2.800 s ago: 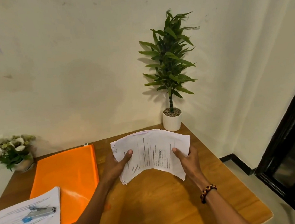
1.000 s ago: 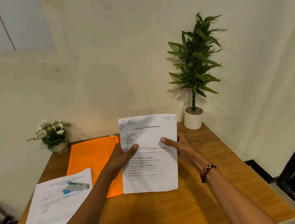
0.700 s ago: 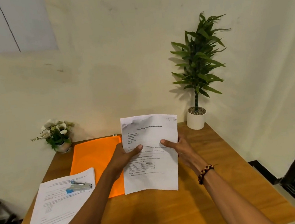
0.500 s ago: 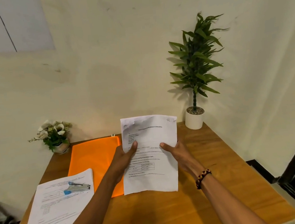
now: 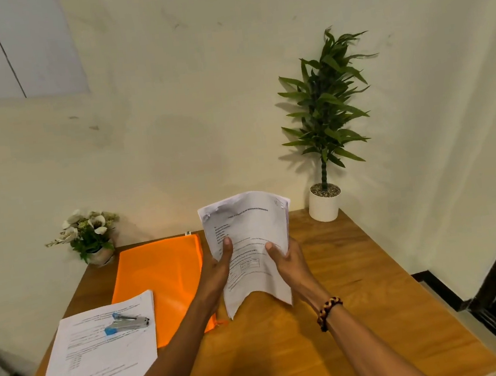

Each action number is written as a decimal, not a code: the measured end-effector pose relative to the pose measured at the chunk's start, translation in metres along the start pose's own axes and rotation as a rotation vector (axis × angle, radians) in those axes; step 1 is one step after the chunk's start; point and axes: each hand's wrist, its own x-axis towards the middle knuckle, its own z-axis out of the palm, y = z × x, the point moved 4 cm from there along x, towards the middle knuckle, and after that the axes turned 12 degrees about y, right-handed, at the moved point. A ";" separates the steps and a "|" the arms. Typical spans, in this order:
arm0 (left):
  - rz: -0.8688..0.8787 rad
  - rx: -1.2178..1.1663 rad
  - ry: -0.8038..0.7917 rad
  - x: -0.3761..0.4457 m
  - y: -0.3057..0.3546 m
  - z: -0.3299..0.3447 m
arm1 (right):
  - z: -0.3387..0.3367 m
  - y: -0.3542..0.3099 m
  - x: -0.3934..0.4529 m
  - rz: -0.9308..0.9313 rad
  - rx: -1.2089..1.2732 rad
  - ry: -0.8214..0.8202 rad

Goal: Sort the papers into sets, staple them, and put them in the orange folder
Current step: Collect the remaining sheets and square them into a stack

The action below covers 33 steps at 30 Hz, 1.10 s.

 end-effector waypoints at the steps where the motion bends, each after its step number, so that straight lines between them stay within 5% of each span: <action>1: -0.006 0.005 0.002 0.002 -0.002 -0.001 | 0.000 0.000 0.001 -0.001 -0.012 0.003; 7: 0.005 0.017 -0.028 0.002 0.003 -0.004 | -0.006 -0.014 0.002 -0.061 -0.119 -0.018; 13: 0.585 0.239 0.342 0.022 0.071 -0.046 | -0.021 -0.033 0.024 -0.271 -0.548 -0.179; 16: 0.921 0.664 0.001 0.028 0.108 -0.040 | -0.013 -0.045 0.030 -0.481 -0.835 -0.285; 18: 0.870 0.821 -0.334 0.033 0.104 -0.029 | -0.003 -0.055 0.032 -0.610 -0.973 -0.332; 20: 0.777 0.777 -0.478 0.040 0.093 -0.026 | 0.008 -0.065 0.032 -0.699 -1.032 -0.371; 27: 0.337 0.425 -0.026 0.037 0.047 -0.056 | -0.016 -0.072 0.053 -0.513 -1.129 -0.353; 33: 0.105 0.173 0.167 0.035 0.009 -0.071 | -0.056 -0.052 0.046 -0.070 -0.284 -0.338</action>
